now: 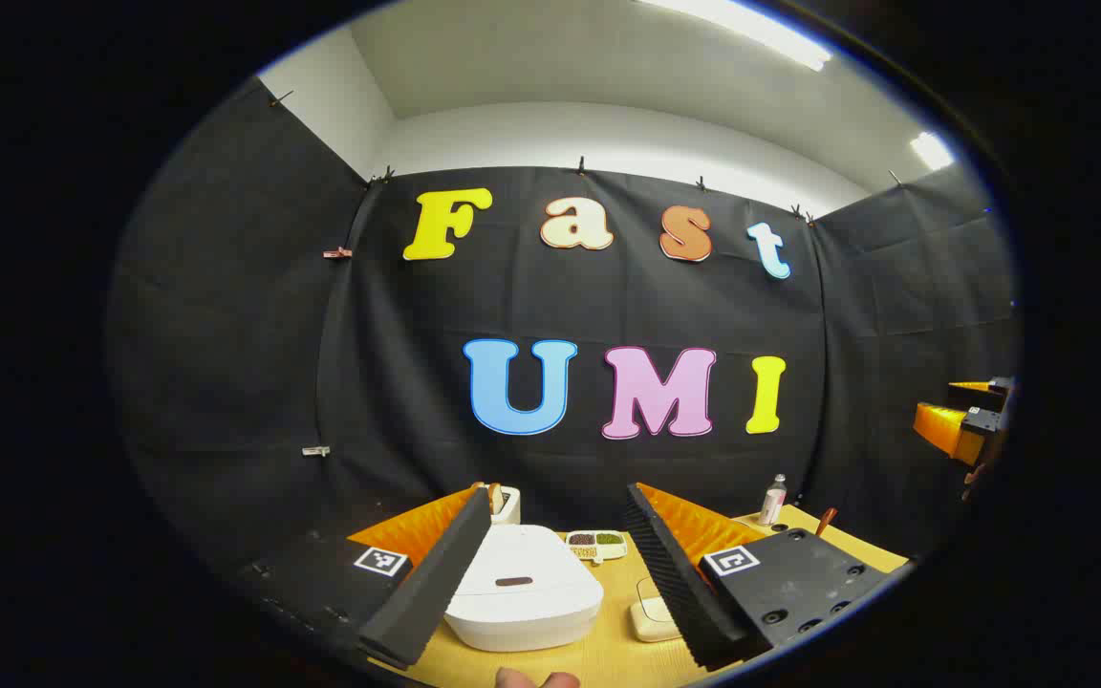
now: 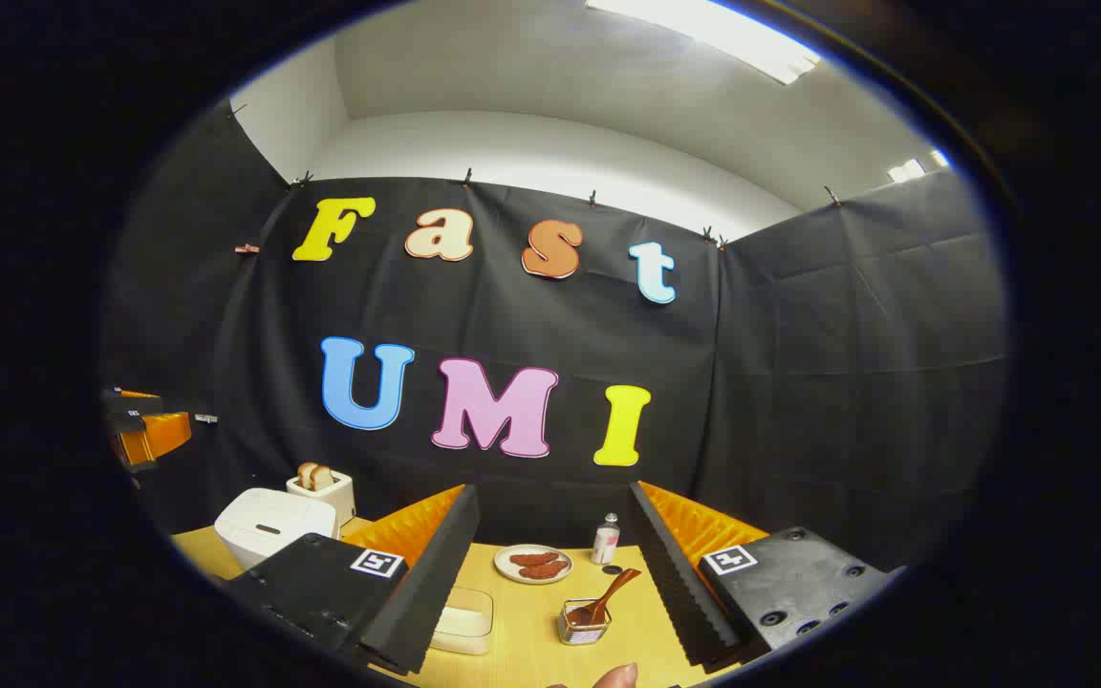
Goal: Close the left gripper, press the button to open the rice cooker; take a wooden spoon from the chopstick holder with the right hand, scoop a spoonful of rice and pour it into the rice cooker, then put the wooden spoon back into the chopstick holder.
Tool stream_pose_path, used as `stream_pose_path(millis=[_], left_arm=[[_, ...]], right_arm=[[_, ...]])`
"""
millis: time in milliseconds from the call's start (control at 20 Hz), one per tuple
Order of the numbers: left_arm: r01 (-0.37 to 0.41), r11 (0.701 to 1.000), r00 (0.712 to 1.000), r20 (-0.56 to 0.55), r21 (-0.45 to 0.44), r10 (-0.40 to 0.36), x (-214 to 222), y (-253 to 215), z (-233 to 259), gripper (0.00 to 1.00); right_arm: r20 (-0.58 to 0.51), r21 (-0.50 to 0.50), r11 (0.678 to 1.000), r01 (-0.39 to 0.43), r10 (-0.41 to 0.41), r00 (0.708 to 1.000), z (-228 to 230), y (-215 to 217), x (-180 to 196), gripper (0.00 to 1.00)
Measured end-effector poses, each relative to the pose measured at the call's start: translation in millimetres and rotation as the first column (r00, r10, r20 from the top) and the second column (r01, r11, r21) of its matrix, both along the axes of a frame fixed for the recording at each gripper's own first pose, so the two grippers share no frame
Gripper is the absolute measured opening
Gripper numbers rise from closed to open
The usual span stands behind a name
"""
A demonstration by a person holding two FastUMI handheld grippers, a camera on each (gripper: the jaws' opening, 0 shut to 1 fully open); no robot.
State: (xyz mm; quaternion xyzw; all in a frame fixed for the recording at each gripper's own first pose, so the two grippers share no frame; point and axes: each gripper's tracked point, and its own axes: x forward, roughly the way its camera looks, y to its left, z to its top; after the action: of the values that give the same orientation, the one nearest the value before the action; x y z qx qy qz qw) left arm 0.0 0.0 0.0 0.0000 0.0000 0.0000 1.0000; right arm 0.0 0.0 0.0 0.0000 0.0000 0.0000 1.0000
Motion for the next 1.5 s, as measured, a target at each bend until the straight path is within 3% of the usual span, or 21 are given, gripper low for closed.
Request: stream_pose_path(millis=[950,1000,1050,1150,1200,1250,1350,1400,1500], left_arm=[[-0.015,1.0,1.0,0.004,-0.003,0.015,9.1,4.9,-1.4,0.94],[-0.015,1.0,1.0,0.004,-0.012,0.015,10.0,5.5,-0.6,0.82],[-0.01,0.999,1.0,0.01,-0.036,0.01,10.7,4.1,0.8,0.81],[0.041,0.995,0.999,0.014,-0.095,-0.04,13.1,-5.0,3.4,0.67],[0.071,0.992,0.997,0.012,-0.105,-0.07,14.5,-9.9,3.7,0.48],[0.093,0.99,0.996,0.006,-0.103,-0.093,17.6,-11.0,0.0,0.43],[0.116,0.99,0.993,-0.013,-0.08,-0.118,26.0,-7.1,-7.7,0.17],[0.127,0.989,0.991,-0.027,-0.078,-0.129,29.2,-5.6,-11.0,0.09],[0.177,0.979,0.98,-0.072,-0.104,-0.185,40.9,-10.2,-25.1,0.06]], right_arm=[[0.008,-0.061,0.997,-0.039,0.04,0.999,-9.3,15.0,1.1,0.98],[0.009,-0.06,0.997,-0.039,0.04,0.999,-9.5,15.3,2.1,0.98],[0.008,-0.059,0.997,-0.04,0.04,0.999,-10.9,15.0,2.7,0.98],[0.003,-0.062,0.998,-0.031,0.031,0.999,-15.7,10.5,4.3,0.98],[0.001,-0.063,0.998,-0.026,0.026,1.0,-17.0,8.9,7.0,0.98],[-0.001,-0.061,0.998,-0.023,0.023,1.0,-18.2,7.1,7.8,0.98],[-0.009,-0.051,0.998,-0.023,0.022,1.0,-22.7,6.3,9.8,0.98],[-0.014,-0.048,0.999,-0.021,0.021,1.0,-24.2,5.2,11.7,0.98],[-0.019,-0.049,0.999,-0.016,0.016,1.0,-26.7,1.9,12.9,0.98]])
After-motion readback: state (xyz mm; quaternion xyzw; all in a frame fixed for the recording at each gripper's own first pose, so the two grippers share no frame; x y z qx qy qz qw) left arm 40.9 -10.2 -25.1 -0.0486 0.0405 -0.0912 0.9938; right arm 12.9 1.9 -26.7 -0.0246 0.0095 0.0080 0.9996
